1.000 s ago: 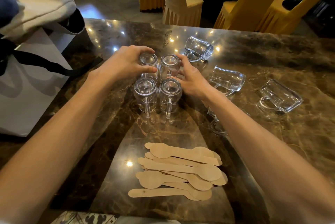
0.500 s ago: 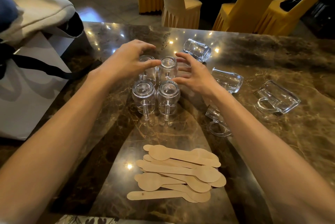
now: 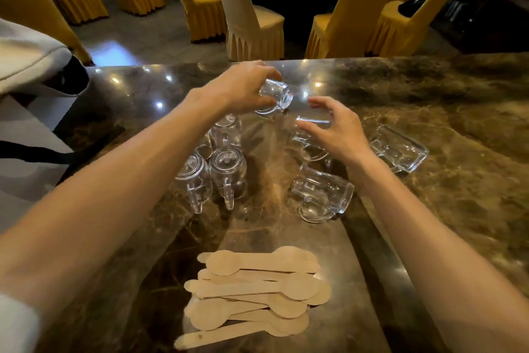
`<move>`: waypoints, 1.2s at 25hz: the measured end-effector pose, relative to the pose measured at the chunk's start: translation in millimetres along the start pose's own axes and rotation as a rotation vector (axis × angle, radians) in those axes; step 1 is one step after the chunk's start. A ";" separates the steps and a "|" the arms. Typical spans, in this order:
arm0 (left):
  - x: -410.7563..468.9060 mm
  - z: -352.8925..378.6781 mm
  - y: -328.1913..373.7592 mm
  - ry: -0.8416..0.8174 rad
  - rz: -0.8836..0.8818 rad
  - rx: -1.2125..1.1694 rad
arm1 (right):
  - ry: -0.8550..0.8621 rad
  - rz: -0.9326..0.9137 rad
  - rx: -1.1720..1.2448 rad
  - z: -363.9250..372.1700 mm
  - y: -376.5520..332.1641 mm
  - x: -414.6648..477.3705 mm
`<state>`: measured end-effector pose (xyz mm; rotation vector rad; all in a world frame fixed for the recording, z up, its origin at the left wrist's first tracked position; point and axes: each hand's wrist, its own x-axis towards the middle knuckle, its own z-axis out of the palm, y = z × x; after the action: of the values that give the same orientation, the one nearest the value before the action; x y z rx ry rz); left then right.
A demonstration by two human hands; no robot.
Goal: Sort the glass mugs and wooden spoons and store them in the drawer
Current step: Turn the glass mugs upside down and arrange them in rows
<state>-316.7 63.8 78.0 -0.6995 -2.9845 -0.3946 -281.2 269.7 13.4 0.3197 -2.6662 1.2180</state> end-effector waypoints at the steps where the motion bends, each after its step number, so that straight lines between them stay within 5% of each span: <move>1: 7.9 2.5 3.3 -0.012 0.010 0.005 | 0.006 0.008 -0.009 -3.9 4.9 -0.8; 22: 101.6 65.4 25.6 -0.071 -0.075 0.455 | 0.009 0.202 0.237 -26.9 58.5 -17.4; 30: 104.4 69.7 30.0 -0.116 -0.035 0.479 | -0.125 0.237 0.194 -27.8 63.4 -20.4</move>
<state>-396.4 152.7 28.9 -0.6324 -3.0132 0.3653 -276.6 333.7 -19.7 0.1120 -2.7578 1.5823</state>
